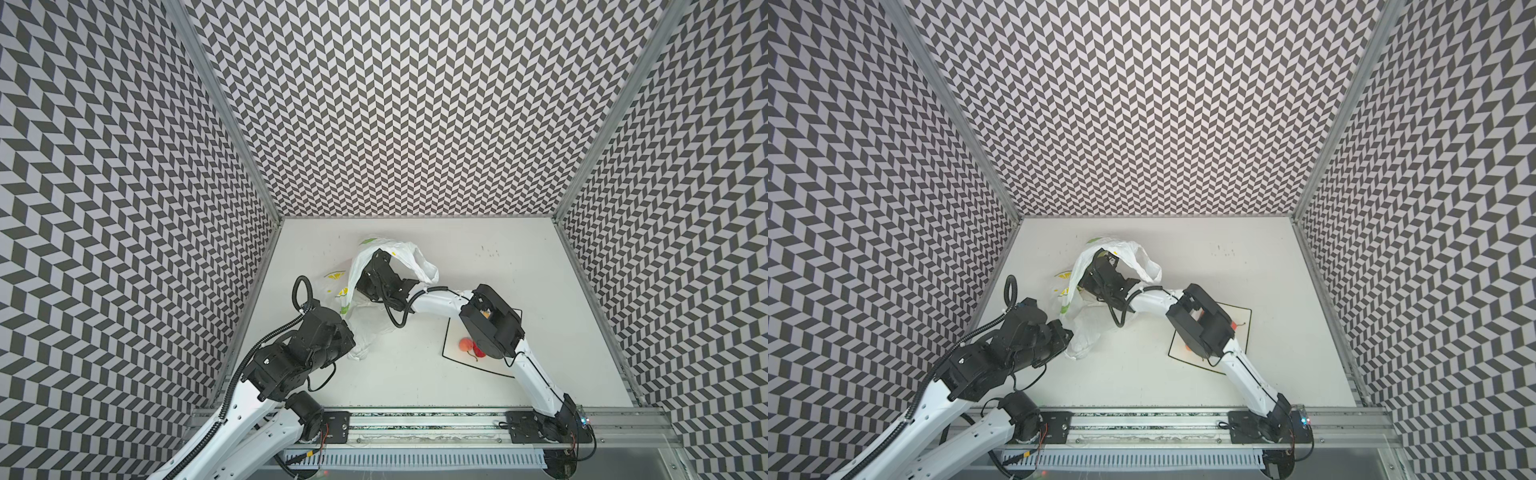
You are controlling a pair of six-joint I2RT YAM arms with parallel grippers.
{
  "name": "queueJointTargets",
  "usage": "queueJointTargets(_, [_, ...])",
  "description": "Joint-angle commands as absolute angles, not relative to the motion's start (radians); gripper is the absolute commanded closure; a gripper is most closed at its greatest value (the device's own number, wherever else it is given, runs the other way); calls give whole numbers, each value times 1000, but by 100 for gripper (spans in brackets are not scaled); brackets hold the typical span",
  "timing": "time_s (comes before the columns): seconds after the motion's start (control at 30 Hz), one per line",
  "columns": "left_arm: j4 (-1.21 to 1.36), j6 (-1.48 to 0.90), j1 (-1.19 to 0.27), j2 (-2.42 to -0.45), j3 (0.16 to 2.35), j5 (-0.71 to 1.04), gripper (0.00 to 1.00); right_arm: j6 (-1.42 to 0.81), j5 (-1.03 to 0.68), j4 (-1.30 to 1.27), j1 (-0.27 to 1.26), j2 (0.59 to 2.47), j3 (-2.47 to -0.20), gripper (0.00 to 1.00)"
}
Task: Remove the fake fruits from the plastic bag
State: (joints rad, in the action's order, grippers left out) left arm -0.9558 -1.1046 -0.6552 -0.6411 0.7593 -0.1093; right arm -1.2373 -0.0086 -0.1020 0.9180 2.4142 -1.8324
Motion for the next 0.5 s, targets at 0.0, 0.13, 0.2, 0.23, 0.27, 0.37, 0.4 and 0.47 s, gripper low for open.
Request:
queueJointTargets(0.0, [-959, -1079, -660, -639, 781, -108, 100, -1305, -41, -113, 927, 2511, -1910, 42])
queueJointTargets(0.13, [-966, -1072, -660, -647, 802, -105, 100, -1330, -34, -57, 931, 2578, -2006, 40])
queueJointTargets(0.2, [-971, -1064, -661, -654, 820, -109, 100, -1338, -29, -29, 934, 2608, -2050, 38])
queueJointTargets(0.23, [-971, -1059, -661, -656, 827, -106, 100, -1341, -29, -19, 937, 2622, -2069, 38])
queueJointTargets(0.27, [-972, -1051, -661, -663, 836, -105, 100, -1345, -33, -7, 940, 2639, -2093, 37])
queueJointTargets(0.37, [-962, -1024, -661, -687, 860, -84, 100, -1374, -60, 5, 946, 2690, -2147, 36])
queueJointTargets(0.4, [-960, -1017, -661, -695, 868, -76, 100, -1386, -65, 4, 948, 2702, -2153, 37])
queueJointTargets(0.47, [-963, -1002, -661, -708, 888, -59, 100, -1421, -76, 4, 949, 2723, -2155, 40])
